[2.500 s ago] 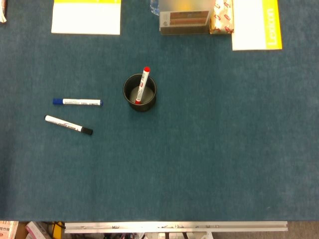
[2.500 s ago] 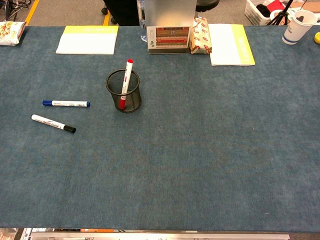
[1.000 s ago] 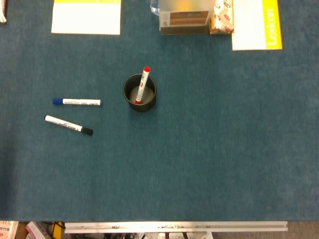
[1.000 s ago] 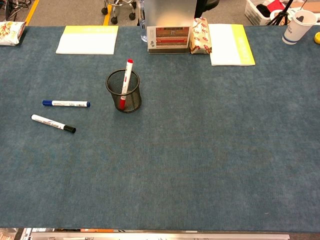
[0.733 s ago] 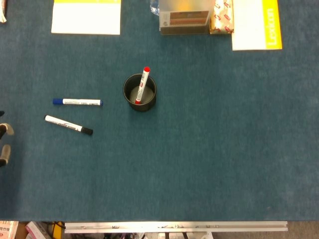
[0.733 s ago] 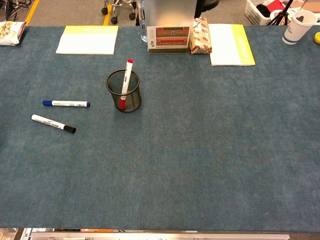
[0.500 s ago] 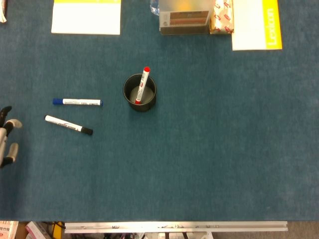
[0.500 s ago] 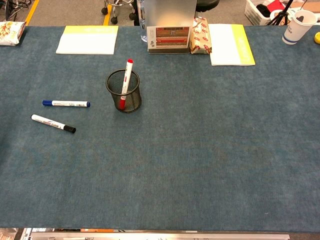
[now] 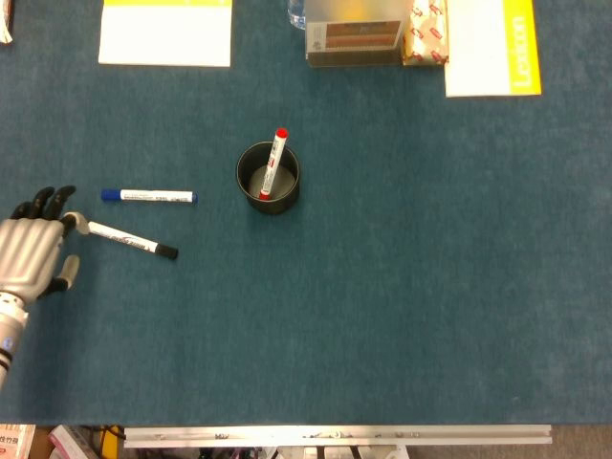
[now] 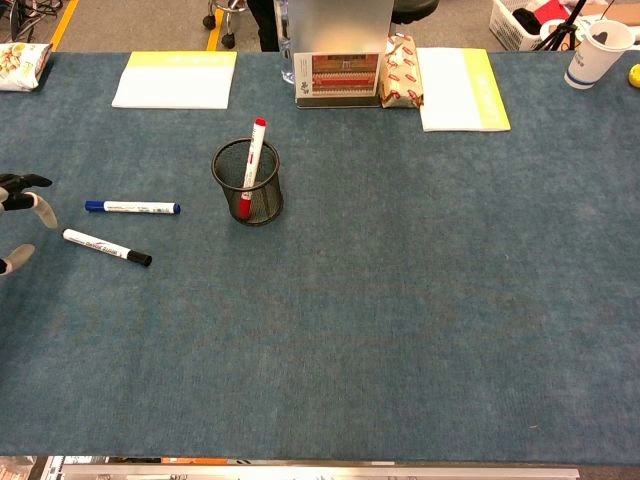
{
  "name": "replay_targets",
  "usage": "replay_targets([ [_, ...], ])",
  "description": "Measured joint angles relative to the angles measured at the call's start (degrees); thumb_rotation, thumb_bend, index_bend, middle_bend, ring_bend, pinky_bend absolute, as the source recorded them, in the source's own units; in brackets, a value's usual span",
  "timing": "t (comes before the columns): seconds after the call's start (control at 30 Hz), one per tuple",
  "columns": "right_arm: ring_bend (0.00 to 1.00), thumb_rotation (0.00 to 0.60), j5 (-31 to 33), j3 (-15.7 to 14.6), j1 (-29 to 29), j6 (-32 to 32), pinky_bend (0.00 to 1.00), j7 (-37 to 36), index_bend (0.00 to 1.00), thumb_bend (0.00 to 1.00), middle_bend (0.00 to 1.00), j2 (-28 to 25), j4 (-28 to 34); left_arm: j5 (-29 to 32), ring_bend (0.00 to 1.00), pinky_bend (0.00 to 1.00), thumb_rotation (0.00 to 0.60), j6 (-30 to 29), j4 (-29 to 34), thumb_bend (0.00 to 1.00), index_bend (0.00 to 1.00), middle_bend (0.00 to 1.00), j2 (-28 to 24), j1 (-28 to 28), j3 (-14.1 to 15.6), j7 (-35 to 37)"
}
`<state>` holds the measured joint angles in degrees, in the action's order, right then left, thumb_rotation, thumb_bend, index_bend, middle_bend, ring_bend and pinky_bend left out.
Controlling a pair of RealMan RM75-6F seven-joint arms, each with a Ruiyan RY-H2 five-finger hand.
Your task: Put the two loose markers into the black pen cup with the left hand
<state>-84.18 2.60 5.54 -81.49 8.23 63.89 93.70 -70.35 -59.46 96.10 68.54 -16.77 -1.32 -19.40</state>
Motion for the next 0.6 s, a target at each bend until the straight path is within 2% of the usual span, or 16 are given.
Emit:
replay_targets([
  [0.6,0.42,0.6,0.5,-0.1,0.0,0.6,0.44,0.5,0.48,0.11,0.39,-0.1,0.2,2.2,0.03,0.14,0.6,2.1,-2.6,0.44,0.33,0.06,5.0,-4.3,-0.2,-2.7],
])
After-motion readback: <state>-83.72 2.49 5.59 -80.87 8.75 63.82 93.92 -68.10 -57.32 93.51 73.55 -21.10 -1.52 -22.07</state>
